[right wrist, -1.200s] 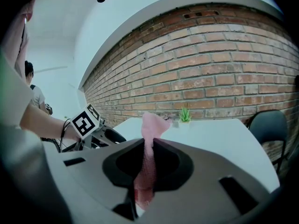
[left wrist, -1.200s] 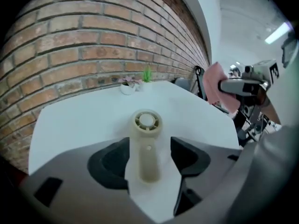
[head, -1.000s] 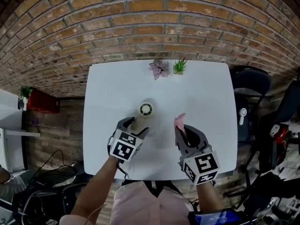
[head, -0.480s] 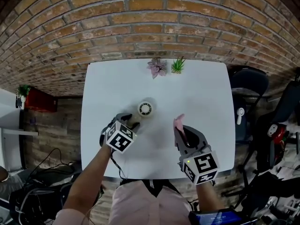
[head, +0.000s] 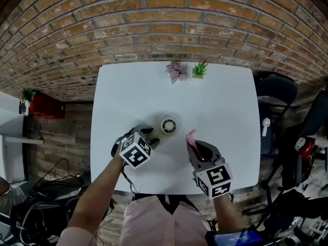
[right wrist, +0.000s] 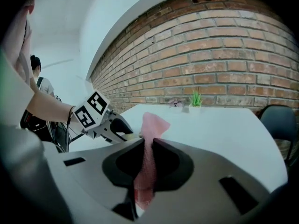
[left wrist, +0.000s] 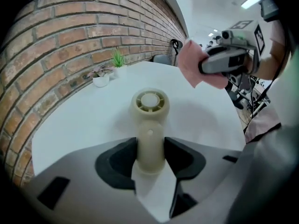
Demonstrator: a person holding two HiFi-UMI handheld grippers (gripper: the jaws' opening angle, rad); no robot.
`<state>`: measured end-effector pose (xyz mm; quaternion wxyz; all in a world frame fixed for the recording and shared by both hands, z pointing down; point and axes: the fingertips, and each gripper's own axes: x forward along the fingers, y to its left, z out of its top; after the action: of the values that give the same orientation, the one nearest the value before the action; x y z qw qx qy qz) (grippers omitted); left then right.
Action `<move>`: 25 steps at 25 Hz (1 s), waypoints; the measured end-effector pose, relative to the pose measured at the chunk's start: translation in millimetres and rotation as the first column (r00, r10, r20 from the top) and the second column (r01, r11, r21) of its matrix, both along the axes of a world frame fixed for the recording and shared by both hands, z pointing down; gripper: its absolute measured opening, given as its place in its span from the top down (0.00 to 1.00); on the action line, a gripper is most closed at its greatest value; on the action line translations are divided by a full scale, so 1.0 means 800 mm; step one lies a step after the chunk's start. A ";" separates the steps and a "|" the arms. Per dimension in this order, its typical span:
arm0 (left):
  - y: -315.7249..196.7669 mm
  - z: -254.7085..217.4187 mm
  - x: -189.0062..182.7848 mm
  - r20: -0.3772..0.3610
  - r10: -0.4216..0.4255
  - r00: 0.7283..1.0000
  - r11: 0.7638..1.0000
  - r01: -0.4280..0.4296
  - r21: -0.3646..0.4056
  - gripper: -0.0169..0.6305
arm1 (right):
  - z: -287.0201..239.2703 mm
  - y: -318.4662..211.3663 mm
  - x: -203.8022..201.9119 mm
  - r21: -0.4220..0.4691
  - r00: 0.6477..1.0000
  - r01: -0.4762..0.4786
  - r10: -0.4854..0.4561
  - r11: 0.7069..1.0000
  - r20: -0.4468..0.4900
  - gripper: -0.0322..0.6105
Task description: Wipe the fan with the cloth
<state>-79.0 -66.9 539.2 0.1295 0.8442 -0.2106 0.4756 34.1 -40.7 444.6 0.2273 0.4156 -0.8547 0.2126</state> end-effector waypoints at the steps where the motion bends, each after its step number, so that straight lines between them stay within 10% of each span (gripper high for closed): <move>1: 0.000 0.000 0.001 -0.001 0.001 1.000 1.000 -0.001 0.001 0.67 | 0.014 0.003 -0.002 -0.016 1.000 0.012 -0.012 1.000 -0.016 0.88; 7: -0.002 0.000 0.002 -0.006 0.008 1.000 1.000 -0.008 -0.004 0.67 | 0.069 0.030 -0.014 -0.136 0.991 0.114 -0.122 0.984 -0.056 0.64; 16: 0.004 0.002 0.007 0.041 0.103 0.994 0.995 -0.104 0.003 0.67 | 0.096 0.040 -0.006 -0.196 0.989 0.081 -0.103 0.977 -0.102 0.62; 25: 0.007 0.003 0.012 0.061 0.193 0.979 0.981 -0.192 -0.015 0.67 | 0.105 0.033 -0.020 -0.212 0.983 0.101 -0.130 0.972 -0.128 0.89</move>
<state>-69.6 -61.6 541.3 0.0801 0.8449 -0.1296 0.5128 18.5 -14.0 528.2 0.3406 0.3536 -0.8328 0.2556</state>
